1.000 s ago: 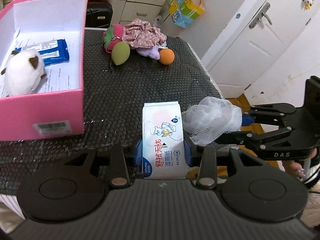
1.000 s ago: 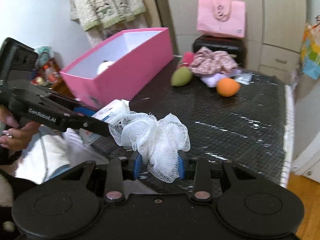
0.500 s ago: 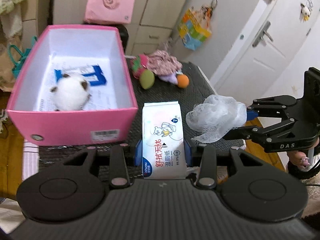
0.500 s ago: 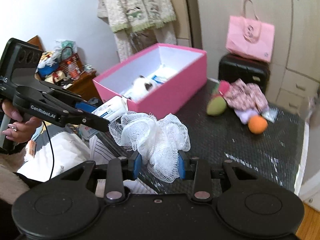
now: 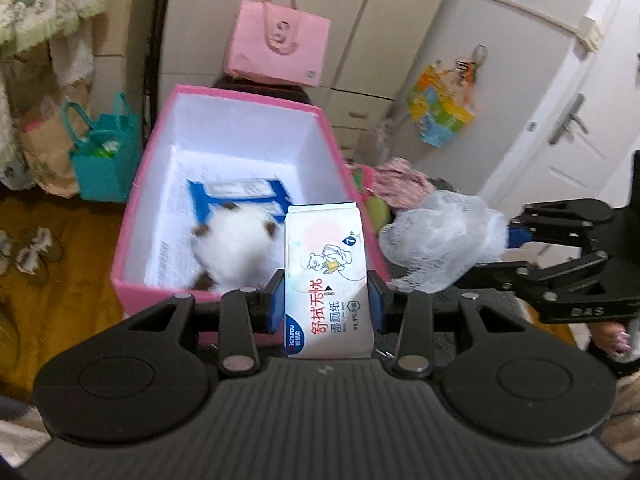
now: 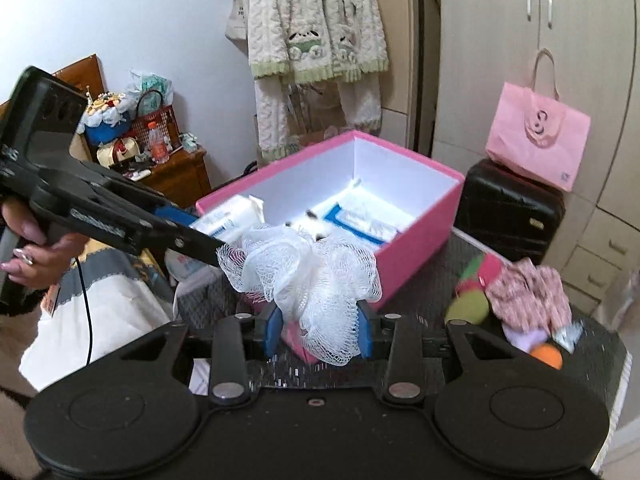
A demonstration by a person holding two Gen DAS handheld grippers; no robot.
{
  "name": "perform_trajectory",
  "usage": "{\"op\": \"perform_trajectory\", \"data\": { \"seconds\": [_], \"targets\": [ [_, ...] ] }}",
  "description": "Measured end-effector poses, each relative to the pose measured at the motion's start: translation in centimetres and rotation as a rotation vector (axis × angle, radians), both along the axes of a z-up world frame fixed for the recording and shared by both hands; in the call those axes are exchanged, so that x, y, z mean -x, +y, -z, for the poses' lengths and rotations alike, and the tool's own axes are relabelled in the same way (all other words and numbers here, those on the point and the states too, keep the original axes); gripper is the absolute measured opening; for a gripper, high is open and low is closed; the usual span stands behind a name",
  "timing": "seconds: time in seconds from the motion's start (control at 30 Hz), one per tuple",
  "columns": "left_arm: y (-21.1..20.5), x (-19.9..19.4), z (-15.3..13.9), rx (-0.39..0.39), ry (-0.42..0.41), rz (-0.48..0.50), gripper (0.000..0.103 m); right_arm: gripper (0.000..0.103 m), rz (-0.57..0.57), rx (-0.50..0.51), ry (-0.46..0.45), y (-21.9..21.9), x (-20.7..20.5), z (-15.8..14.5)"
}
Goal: Organize soft objects
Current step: 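Lift the bath puff and tissue pack with both grippers over the pink box, then open both grippers to drop the puff and tissue pack into the box, then move both grippers back to the remaining items on the table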
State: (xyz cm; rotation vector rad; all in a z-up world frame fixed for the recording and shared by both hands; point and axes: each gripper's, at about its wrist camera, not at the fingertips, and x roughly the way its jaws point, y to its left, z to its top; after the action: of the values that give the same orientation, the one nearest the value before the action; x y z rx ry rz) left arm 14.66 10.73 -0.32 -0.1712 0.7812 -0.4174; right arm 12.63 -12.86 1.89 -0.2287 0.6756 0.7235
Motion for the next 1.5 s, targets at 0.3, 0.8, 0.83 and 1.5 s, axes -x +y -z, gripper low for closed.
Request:
{"op": "perform_trajectory", "data": {
  "seconds": [0.3, 0.8, 0.83, 1.5],
  "targets": [
    [1.0, -4.0, 1.6, -0.193, -0.054, -0.11, 0.039, 0.042, -0.03, 0.061, 0.0, 3.6, -5.9, 1.1],
    [0.3, -7.8, 3.2, -0.287, -0.029, -0.065, 0.046, 0.055, -0.172, 0.19, 0.039, 6.9, -9.1, 3.7],
    [0.3, -7.8, 3.1, -0.286, -0.035, -0.068, 0.05, 0.059, -0.171, 0.192, 0.034, 6.9, -9.0, 3.7],
    [-1.3, -1.5, -1.5, -0.265, -0.107, 0.034, 0.06, 0.074, -0.105, 0.055, -0.127, 1.3, -2.3, -2.6]
  ]
}}
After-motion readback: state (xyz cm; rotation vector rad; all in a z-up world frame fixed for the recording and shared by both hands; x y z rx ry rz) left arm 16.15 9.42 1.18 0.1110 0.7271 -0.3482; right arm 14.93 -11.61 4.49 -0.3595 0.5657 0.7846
